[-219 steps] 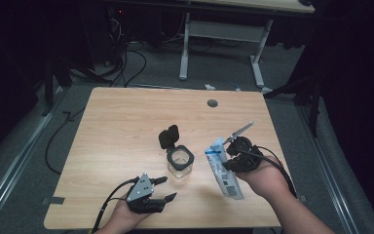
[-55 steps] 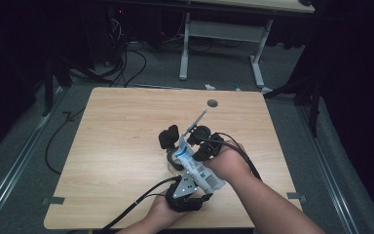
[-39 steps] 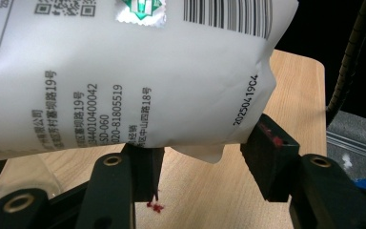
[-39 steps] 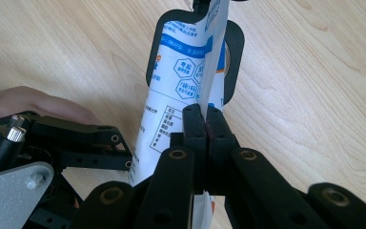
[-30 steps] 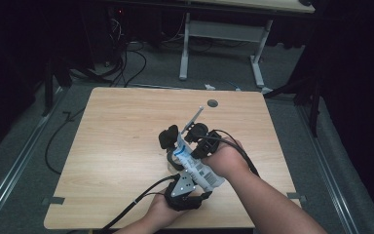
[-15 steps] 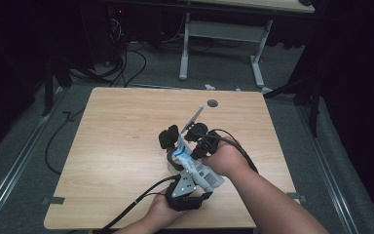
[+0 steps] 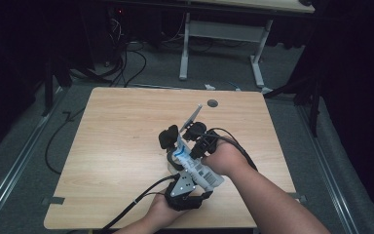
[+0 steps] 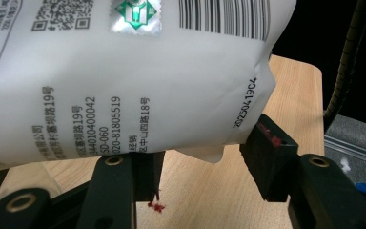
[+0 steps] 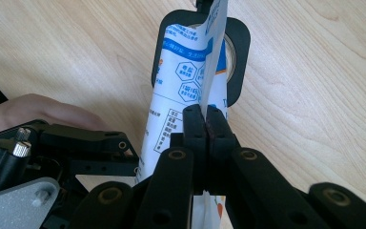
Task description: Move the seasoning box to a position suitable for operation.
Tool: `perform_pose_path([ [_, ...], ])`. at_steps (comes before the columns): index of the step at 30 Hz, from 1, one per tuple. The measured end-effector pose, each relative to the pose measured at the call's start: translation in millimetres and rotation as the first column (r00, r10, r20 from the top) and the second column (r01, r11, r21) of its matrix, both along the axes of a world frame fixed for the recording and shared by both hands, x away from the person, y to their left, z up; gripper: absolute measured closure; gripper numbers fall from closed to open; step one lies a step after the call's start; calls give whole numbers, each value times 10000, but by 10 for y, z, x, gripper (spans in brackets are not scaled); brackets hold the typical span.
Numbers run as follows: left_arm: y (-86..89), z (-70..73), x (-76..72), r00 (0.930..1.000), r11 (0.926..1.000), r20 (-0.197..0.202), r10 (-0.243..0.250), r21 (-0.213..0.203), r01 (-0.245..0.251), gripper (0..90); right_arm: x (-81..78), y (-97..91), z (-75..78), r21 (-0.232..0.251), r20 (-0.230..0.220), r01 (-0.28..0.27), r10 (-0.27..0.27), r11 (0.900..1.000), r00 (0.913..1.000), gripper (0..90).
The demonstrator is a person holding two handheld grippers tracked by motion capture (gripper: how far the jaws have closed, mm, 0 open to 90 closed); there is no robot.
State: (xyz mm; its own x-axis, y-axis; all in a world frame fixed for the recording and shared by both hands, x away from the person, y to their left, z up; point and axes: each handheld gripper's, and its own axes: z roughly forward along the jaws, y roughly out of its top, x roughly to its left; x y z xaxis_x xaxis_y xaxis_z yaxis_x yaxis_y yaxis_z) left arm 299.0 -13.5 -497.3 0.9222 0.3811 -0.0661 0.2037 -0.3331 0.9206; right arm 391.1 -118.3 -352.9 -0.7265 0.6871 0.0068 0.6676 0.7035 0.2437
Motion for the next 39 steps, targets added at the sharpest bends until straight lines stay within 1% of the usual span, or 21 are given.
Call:
perform_pose_path([
  [2, 2, 4, -2, 10000, 10000, 33, 16, -22, -16, 518, 7, -3, 10, 33, -20, -104, 104, 9999, 9999, 896],
  [8, 1, 3, -2, 10000, 10000, 8, 2, -45, -2, 518, 11, -4, 15, 45, -74, -128, 128, 9999, 9999, 896],
  [11, -5, 4, -1, 10000, 9999, -85, -7, -114, 6, 517, 10, -3, 14, -43, -73, -150, 150, 9999, 9999, 896],
  [17, -3, 10, 4, 9999, 9998, -152, 17, -193, -20, 516, 21, -2, 18, -33, -5, -183, 183, 9998, 9998, 896],
  [18, -3, 10, 4, 9999, 9998, -152, 17, -193, -20, 516, 20, 1, 21, -99, 4, -186, 186, 9998, 9998, 897],
  [19, -4, 10, 3, 9999, 9998, -135, 34, -211, -37, 516, 13, 7, 22, -74, -53, -67, 67, 10000, 10000, 896],
  [22, -3, 14, 4, 9999, 9998, -136, 23, -203, -26, 516, 19, 7, 21, -53, -1, -172, 172, 9998, 9999, 897],
  [23, -2, 16, 5, 9999, 9998, -129, 10, -192, -12, 516, 6, 15, 26, -58, -32, 18, -18, 10000, 10000, 897],
  [24, -2, 16, 5, 9999, 9998, -129, 10, -192, -12, 516, 15, 10, 25, -74, 37, -122, 123, 9999, 9999, 897],
  [26, -4, 19, 4, 9999, 9998, -125, -1, -200, -1, 515, 19, 5, 28, -95, 74, -224, 225, 9997, 9997, 897],
  [29, -7, 25, 2, 9999, 9996, -116, -5, -270, 2, 515, 19, 4, 33, -119, 61, -222, 223, 9997, 9997, 897],
  [39, 5, 48, 1, 10000, 9996, -6, 5, -281, -5, 519, 26, 20, 34, -54, 71, -177, 178, 9998, 9998, 898],
])
